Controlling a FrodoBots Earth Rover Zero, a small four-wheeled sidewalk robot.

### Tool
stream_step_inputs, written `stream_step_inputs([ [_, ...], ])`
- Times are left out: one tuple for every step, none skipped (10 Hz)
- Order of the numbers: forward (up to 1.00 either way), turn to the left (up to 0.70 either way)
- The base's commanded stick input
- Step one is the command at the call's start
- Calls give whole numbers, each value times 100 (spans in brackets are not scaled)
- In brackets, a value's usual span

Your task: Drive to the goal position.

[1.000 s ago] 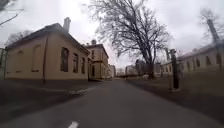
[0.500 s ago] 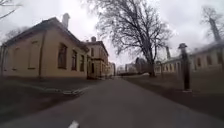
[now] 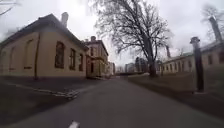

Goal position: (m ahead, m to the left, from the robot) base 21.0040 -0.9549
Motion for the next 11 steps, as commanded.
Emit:
stream_step_inputs([
  [100,-39],
  [100,0],
  [100,-34],
  [100,-30],
  [100,-3],
  [100,1],
  [100,1],
  [100,1],
  [100,1],
  [100,1],
  [100,1],
])
